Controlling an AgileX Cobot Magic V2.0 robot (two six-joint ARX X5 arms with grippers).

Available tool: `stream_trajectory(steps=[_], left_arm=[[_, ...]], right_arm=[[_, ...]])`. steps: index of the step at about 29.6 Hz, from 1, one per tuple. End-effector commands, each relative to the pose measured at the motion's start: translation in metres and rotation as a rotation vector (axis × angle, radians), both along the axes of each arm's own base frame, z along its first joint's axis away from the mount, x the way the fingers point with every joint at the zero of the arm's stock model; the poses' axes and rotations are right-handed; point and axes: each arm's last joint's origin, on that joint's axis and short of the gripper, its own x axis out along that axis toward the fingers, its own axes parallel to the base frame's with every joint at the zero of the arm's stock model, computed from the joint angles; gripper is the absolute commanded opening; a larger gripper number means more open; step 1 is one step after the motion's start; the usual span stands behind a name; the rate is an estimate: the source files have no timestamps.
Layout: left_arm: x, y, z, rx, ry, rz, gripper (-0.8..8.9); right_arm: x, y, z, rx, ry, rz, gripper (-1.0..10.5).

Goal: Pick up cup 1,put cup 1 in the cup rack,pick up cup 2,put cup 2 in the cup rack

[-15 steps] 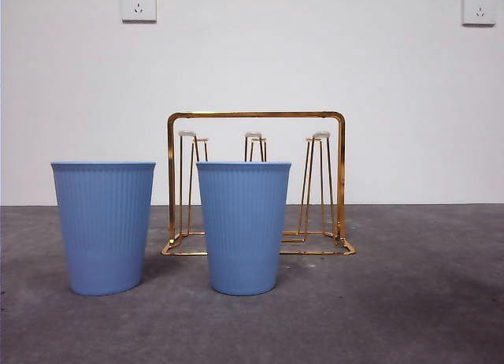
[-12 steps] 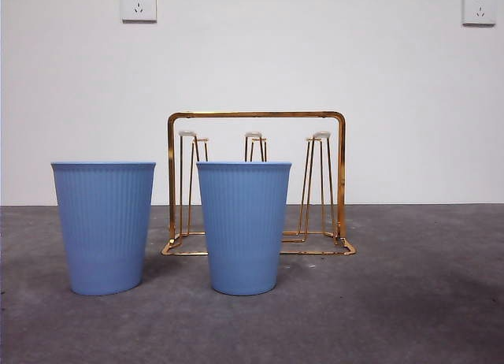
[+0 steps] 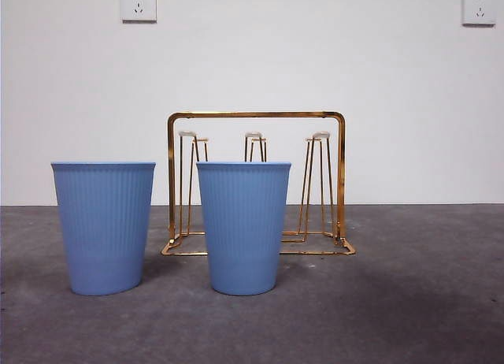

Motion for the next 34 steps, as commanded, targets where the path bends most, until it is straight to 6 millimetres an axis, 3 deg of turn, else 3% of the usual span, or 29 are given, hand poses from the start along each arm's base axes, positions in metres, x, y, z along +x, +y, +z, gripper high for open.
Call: stream_trajectory(steps=[1, 6, 18, 29, 31, 33, 34], left_arm=[[-0.008, -0.001, 0.021, -0.019, -0.003, -0.02, -0.06], [-0.025, -0.002, 0.053, -0.006, 0.032, -0.085, -0.06], [-0.044, -0.004, 0.102, 0.085, 0.174, -0.196, -0.06], [-0.036, -0.007, 0.135, 0.096, 0.27, -0.285, -0.02], [-0.03, -0.008, 0.136, 0.072, 0.296, -0.338, 0.07], [-0.024, -0.01, 0.136, 0.04, 0.32, -0.398, 1.74], [-0.02, -0.011, 0.136, 0.03, 0.332, -0.415, 3.44]], right_arm=[[-0.005, 0.001, 0.018, 0.021, 0.017, 0.043, -0.1], [-0.012, 0.004, 0.055, -0.018, 0.077, 0.137, -0.1], [-0.009, 0.008, 0.125, -0.166, 0.313, 0.354, -0.1], [0.002, 0.008, 0.151, -0.243, 0.516, 0.43, 0.0], [0.004, 0.008, 0.151, -0.236, 0.52, 0.434, 0.6], [0.007, 0.009, 0.151, -0.21, 0.53, 0.455, 2.2], [0.008, 0.009, 0.151, -0.182, 0.545, 0.453, 3.0]])
